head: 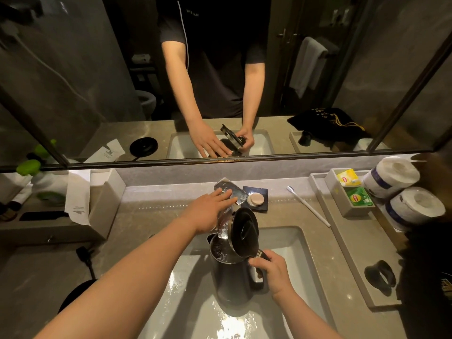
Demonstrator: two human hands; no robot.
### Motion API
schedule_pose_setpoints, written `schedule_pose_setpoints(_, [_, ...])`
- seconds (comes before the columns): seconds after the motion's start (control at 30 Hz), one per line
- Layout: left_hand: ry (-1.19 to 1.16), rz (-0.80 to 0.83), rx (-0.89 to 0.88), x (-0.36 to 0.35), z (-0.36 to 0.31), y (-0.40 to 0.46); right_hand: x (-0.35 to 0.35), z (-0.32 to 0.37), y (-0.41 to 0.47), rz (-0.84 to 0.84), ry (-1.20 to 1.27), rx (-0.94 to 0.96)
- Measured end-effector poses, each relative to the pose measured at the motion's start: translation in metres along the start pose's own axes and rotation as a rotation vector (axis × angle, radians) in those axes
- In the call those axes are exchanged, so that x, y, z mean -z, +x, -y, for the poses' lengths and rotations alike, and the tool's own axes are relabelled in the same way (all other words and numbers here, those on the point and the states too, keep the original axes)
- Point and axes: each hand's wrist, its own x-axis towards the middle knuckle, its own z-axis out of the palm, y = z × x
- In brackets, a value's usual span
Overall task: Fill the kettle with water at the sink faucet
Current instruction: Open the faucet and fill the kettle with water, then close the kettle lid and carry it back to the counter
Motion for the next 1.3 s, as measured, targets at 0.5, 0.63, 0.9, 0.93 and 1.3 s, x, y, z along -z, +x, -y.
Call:
schedule_pose_setpoints(0.5, [-0.799, -0.396, 0.125, -0.008, -0.07, -0.061, 0.029, 0.019, -0.044, 0.023, 0.017, 0.096])
schedule_pose_setpoints(0.63, [-0.771, -0.45, 0.122, -0.003, -0.083, -0.074, 0.044, 0.029, -0.066, 0.0, 0.037, 0.129])
schedule_pose_setpoints(0.9, [-0.649, -0.49, 0.108, -0.002, -0.109, -0.095, 0.076, 0.061, -0.109, -0.062, 0.078, 0.241])
schedule_pose_setpoints(0.93, [-0.637, -0.5, 0.104, -0.002, -0.112, -0.097, 0.079, 0.066, -0.113, -0.062, 0.08, 0.261])
schedule_pose_setpoints(1.3, [-0.654, -0.636, 0.018, 0.024, -0.111, -0.116, 0.066, 0.13, -0.135, -0.041, 0.134, 0.463])
